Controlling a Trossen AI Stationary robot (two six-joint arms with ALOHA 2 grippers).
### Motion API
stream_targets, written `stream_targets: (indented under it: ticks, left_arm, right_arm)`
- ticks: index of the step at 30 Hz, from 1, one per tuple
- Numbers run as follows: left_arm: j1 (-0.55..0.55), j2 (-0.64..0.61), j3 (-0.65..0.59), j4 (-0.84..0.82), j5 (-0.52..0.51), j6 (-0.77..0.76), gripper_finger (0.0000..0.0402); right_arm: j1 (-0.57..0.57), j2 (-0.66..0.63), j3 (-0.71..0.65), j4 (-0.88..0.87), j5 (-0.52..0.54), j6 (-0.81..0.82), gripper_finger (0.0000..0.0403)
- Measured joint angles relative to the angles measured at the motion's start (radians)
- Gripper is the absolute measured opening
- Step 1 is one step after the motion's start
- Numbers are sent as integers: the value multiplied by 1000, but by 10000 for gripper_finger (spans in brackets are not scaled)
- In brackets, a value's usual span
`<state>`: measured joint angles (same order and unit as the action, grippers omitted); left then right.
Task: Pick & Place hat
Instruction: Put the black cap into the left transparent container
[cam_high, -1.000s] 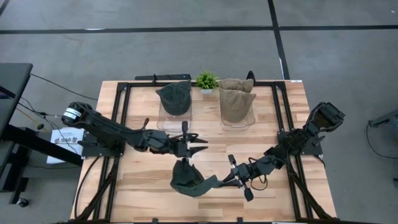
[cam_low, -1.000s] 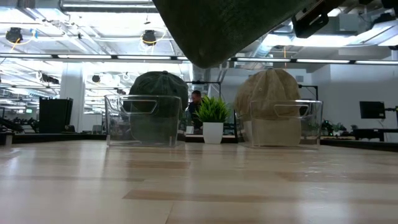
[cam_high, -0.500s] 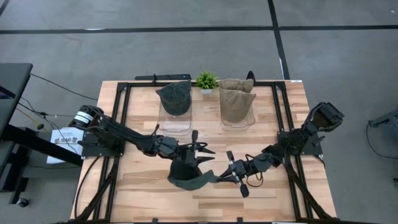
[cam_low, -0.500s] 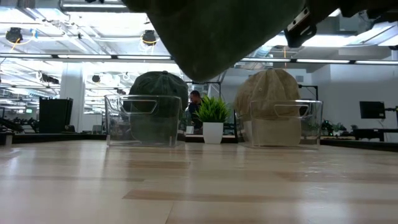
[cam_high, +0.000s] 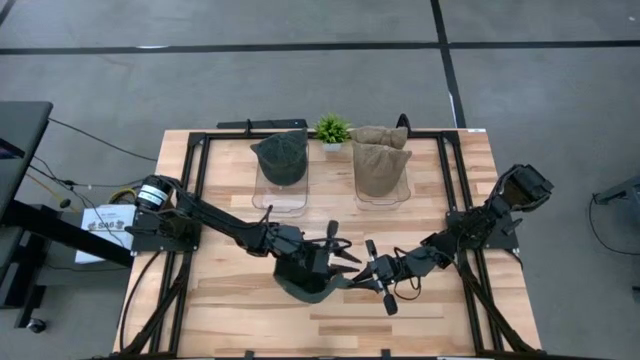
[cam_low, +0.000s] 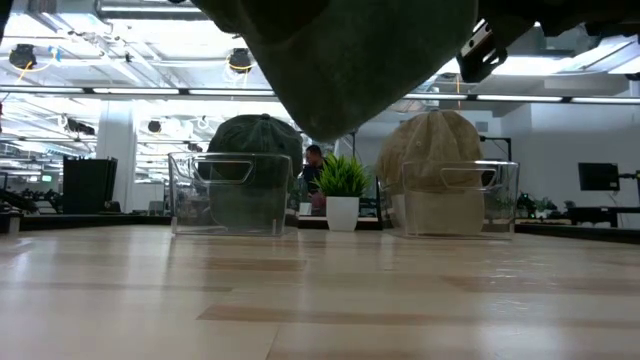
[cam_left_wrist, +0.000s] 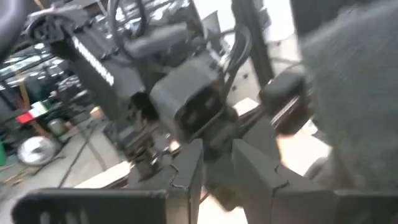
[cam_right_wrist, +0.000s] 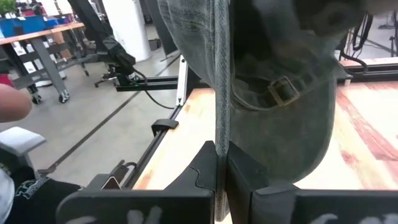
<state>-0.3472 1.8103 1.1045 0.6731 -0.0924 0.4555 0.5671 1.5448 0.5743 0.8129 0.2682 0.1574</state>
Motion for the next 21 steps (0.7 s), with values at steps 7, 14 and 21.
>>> stream_targets:
  ticks: [7,14,21]
  left_arm:
    - [10,0,9,1,24,-19,85]
    - [45,-1,9,-20,21,-17,85]
    - [63,-49,9,-15,19,29,85]
  right_arm:
    - [0,0,0,-2,4,0,3]
    - [2,0,0,-5,23,1,2]
    - [2,0,0,-22,25,1,2]
